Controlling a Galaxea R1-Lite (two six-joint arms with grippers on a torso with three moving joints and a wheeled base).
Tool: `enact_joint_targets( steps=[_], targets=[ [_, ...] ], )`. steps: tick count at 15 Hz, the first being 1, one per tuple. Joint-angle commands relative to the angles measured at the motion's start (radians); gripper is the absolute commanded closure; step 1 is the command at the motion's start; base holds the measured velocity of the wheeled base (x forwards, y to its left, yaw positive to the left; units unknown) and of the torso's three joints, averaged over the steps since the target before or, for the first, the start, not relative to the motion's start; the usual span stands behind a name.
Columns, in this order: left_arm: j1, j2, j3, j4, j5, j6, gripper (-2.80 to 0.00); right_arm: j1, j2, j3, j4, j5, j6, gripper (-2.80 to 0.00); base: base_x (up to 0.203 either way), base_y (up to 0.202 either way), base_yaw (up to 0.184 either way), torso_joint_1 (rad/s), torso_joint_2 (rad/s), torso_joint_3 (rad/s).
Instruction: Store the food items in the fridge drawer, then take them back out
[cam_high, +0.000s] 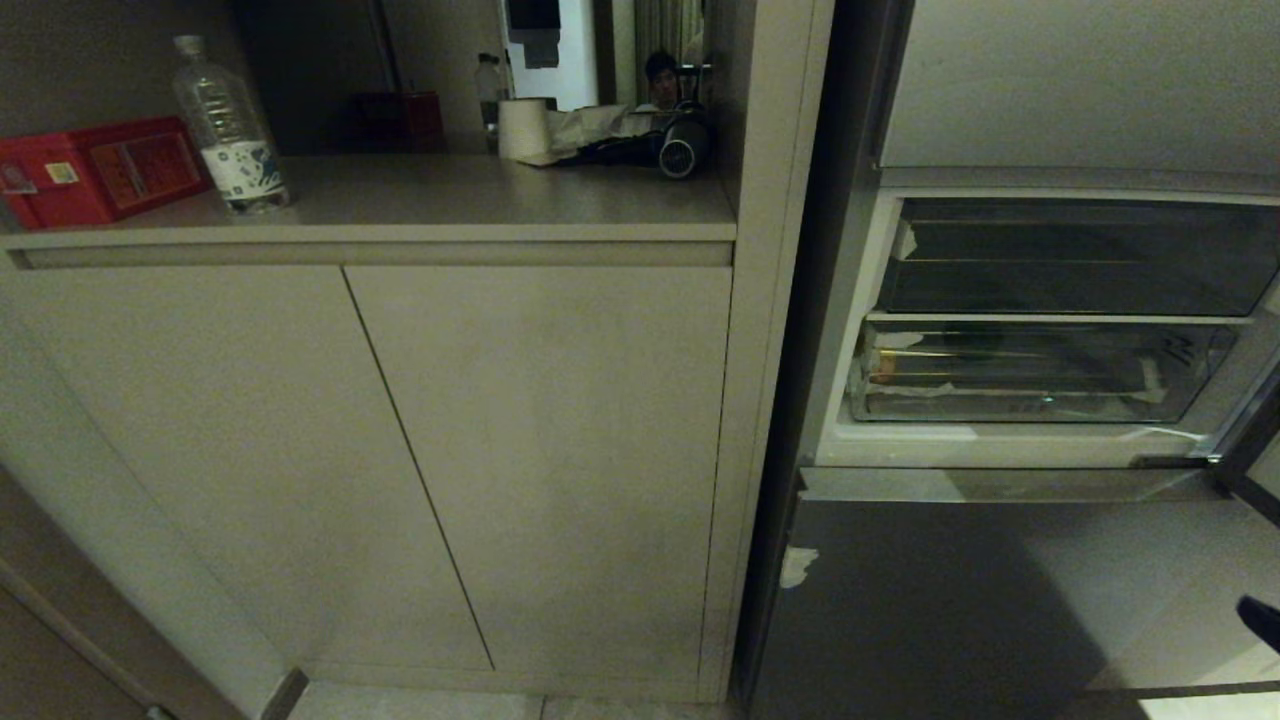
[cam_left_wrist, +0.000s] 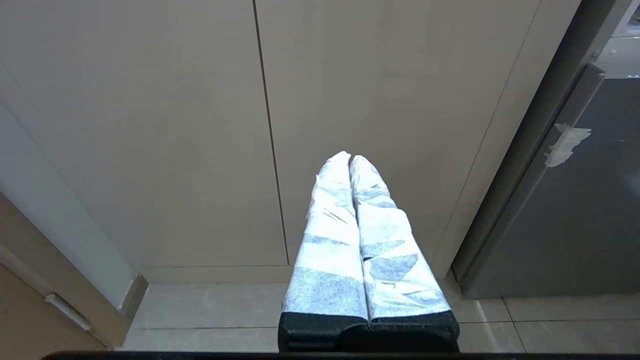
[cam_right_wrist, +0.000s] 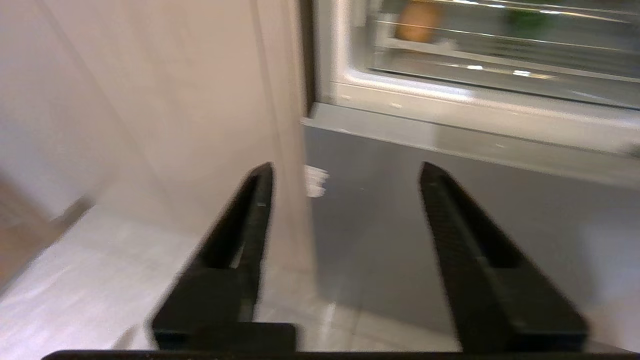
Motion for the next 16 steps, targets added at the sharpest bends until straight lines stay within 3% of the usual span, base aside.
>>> enact_joint_targets(
  steps=[1,7,11,13,16],
  targets=[
    [0.000,0.002,0.000,0.000,0.000,0.000,0.00,0.000,0.412,-0.120,-0.082,0.035,-0.001,-2.80,0.000,0.000,0.000,0.000,0.00,0.000],
    [0.000,0.002,0.000,0.000,0.000,0.000,0.00,0.004,1.002,-0.250,-0.542,0.055,-0.003,-2.80,0.000,0.000,0.000,0.000,0.00,0.000],
    [0.000,0.002,0.000,0.000,-0.001,0.000,0.00,0.006,1.199,-0.275,-0.831,0.000,0.005,-2.80,0.000,0.000,0.000,0.000,0.00,0.000],
    [0.000,0.002,0.000,0.000,0.000,0.000,0.00,0.029,1.281,-0.279,-0.996,-0.080,0.015,-2.80,0.000,0.000,0.000,0.000,0.00,0.000],
    [0.000,0.002,0.000,0.000,0.000,0.000,0.00,0.061,1.346,-0.297,-1.070,-0.108,0.028,-2.80,0.000,0.000,0.000,0.000,0.00,0.000]
  ],
)
